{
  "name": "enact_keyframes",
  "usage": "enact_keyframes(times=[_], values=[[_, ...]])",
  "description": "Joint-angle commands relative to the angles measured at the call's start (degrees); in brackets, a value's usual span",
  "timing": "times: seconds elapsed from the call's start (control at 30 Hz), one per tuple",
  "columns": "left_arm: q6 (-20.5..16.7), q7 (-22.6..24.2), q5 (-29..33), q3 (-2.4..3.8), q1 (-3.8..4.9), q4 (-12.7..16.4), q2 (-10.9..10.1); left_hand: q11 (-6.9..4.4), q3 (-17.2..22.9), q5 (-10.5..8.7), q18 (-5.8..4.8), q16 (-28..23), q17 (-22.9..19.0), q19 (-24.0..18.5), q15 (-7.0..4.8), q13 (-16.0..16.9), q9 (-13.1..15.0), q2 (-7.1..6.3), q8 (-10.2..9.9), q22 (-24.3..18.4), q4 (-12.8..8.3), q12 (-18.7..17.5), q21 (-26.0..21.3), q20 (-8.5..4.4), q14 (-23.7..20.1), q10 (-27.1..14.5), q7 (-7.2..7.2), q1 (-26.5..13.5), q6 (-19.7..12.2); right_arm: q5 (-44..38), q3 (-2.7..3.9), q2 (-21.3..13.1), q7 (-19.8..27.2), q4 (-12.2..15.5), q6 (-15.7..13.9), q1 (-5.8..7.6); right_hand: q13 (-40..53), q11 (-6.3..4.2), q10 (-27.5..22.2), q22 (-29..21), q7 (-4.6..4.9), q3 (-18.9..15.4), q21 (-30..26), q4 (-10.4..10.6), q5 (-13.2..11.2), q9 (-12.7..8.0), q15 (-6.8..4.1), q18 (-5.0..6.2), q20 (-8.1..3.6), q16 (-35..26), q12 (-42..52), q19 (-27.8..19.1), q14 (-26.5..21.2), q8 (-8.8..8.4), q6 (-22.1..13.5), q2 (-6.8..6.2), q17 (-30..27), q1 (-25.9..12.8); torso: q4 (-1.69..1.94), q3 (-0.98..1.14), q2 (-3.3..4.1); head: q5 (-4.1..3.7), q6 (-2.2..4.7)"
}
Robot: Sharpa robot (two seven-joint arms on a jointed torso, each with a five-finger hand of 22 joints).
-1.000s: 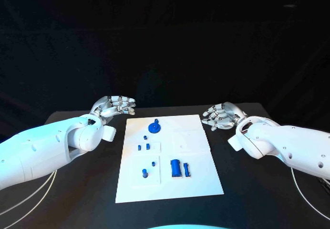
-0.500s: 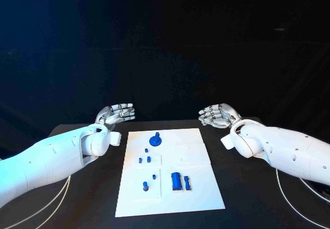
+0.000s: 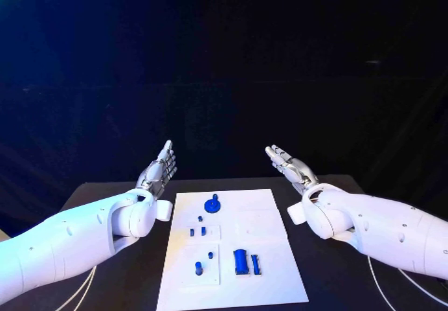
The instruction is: Assemble the parts on the task board
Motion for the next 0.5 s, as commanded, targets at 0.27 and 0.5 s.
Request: enact_keyframes(times=[0.27,0.5], values=[[-21.0,4.2,-1.3,0.69,-1.98,14.7,-2.4,-0.85,-2.4,-1.08,-1.17,-1.1,-0.9,-3.3,-0.82,-0.3,-1.5,0.92,-1.1,-0.9,-0.8,-0.7,-1.0,-1.40,-3.6,-4.5,-0.65,-21.2,-3.6,18.9,3.60,-3.2,9.3,12.5,-14.9,-4.28,-0.7,-0.77,-4.6,-2.5,-0.97,-2.3,-0.5,-0.8,-0.8,-1.4,-0.60,-1.68,-1.14,-1.0,-1.0,-4.2,-5.5,-1.27,-3.9,0.95,-1.7,-19.6,0.52,-0.07,-0.39,-0.15,0.53],[-24.0,4.7,-1.4,0.83,-2.37,17.5,-2.9,-0.85,-2.4,-1.08,-1.17,-1.1,-0.9,-3.3,-0.82,-0.3,-1.5,0.92,-1.1,-0.9,-0.8,-0.7,-1.0,-1.40,-3.6,-4.5,-0.65,-21.2,-3.6,20.5,4.10,-3.7,10.0,14.0,-16.2,-4.82,-0.7,-0.77,-4.6,-2.5,-0.97,-2.3,-0.5,-0.8,-0.8,-1.4,-0.60,-1.68,-1.14,-1.0,-1.0,-4.2,-5.5,-1.27,-3.9,0.95,-1.7,-19.6,0.52,-0.07,-0.39,-0.15,0.53]])
